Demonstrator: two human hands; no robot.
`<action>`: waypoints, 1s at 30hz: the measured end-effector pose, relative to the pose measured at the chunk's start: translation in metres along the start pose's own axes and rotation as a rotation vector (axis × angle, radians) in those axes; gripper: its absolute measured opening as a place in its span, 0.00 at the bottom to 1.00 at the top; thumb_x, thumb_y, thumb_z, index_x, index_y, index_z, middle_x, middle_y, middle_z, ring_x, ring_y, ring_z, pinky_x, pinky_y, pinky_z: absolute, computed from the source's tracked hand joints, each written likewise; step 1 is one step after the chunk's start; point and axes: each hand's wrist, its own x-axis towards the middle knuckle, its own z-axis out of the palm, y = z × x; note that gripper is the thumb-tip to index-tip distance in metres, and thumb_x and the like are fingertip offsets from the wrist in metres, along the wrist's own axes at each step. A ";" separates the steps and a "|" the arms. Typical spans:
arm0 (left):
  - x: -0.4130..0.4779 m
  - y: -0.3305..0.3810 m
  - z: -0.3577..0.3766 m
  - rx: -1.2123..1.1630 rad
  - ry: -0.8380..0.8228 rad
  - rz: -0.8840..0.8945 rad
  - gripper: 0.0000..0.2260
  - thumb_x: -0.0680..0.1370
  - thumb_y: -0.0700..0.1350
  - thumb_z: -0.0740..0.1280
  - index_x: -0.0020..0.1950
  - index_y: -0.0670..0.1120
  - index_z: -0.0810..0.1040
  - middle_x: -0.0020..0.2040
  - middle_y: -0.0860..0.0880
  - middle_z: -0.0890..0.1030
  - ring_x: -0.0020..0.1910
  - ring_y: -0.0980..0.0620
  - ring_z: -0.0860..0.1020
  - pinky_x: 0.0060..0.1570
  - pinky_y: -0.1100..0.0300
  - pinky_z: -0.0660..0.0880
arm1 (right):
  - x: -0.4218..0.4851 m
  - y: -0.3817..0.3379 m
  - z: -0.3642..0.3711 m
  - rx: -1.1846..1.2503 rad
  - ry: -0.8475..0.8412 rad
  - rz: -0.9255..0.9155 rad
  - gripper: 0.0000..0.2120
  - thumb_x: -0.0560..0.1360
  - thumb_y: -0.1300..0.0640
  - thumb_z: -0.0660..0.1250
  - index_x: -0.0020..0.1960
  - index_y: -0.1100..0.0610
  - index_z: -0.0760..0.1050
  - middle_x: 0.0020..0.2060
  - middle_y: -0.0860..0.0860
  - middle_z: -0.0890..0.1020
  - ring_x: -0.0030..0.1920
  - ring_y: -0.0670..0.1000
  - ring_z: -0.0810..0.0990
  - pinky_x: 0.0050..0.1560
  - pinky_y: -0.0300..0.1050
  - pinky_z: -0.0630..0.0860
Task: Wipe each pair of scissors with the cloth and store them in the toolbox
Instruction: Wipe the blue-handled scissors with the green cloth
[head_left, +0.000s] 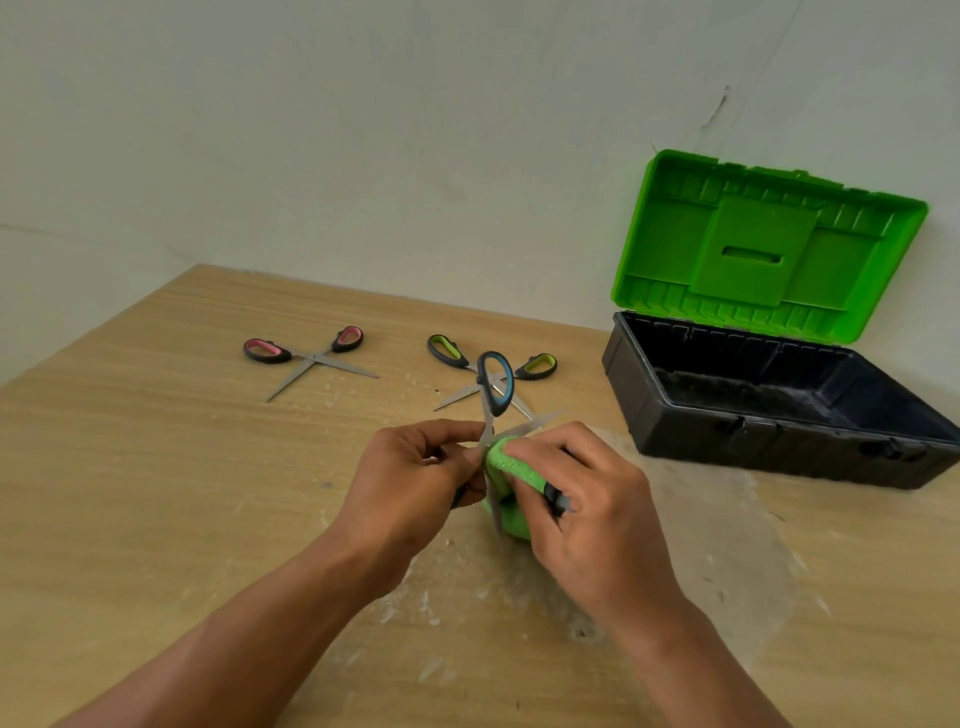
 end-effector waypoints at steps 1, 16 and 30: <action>-0.001 0.000 0.001 -0.004 -0.006 0.004 0.10 0.79 0.34 0.66 0.55 0.43 0.84 0.40 0.42 0.84 0.40 0.49 0.86 0.42 0.60 0.83 | 0.000 -0.001 0.001 -0.003 0.002 -0.014 0.13 0.73 0.62 0.76 0.58 0.58 0.84 0.49 0.51 0.82 0.47 0.49 0.82 0.42 0.44 0.82; 0.004 0.009 -0.012 -0.013 0.112 0.053 0.10 0.79 0.32 0.64 0.58 0.39 0.81 0.42 0.38 0.84 0.40 0.43 0.83 0.42 0.56 0.84 | -0.004 -0.018 0.013 -0.148 -0.306 -0.149 0.14 0.76 0.66 0.71 0.61 0.59 0.81 0.52 0.54 0.75 0.48 0.52 0.74 0.39 0.44 0.79; 0.006 0.011 -0.014 -0.058 -0.093 -0.088 0.10 0.80 0.31 0.63 0.57 0.35 0.81 0.47 0.31 0.83 0.38 0.45 0.82 0.38 0.58 0.83 | 0.016 -0.010 0.001 0.025 -0.117 -0.092 0.12 0.75 0.64 0.73 0.58 0.59 0.84 0.48 0.53 0.77 0.44 0.50 0.78 0.41 0.39 0.79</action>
